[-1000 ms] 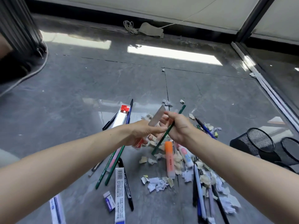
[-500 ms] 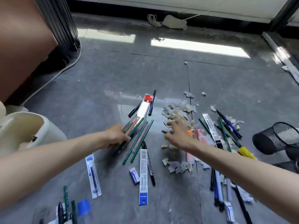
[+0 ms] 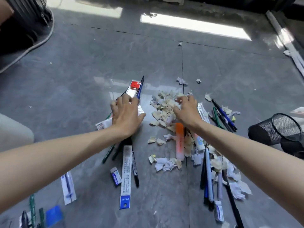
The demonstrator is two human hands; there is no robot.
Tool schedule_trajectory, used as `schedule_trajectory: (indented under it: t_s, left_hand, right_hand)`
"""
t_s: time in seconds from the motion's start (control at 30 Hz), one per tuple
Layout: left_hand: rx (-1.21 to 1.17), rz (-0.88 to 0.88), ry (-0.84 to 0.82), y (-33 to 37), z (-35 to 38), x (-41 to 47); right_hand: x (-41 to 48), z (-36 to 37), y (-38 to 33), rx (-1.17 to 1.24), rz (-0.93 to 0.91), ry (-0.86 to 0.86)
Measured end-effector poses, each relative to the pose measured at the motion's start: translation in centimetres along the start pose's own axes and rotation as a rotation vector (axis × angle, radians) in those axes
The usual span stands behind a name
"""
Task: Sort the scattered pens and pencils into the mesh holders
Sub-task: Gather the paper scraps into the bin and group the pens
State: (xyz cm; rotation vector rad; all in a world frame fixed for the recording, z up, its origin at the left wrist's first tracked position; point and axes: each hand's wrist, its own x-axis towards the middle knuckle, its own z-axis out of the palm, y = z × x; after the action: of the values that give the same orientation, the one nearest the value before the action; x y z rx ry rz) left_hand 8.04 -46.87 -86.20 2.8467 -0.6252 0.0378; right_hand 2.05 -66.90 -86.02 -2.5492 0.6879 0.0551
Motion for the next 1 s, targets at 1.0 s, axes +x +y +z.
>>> schedule_trajectory:
  t_s: [1.0]
  left_hand:
    - [-0.593, 0.099, -0.225, 6.1, 4.7, 10.4]
  right_hand:
    - [0.8, 0.0, 0.9, 0.157, -0.389, -0.281]
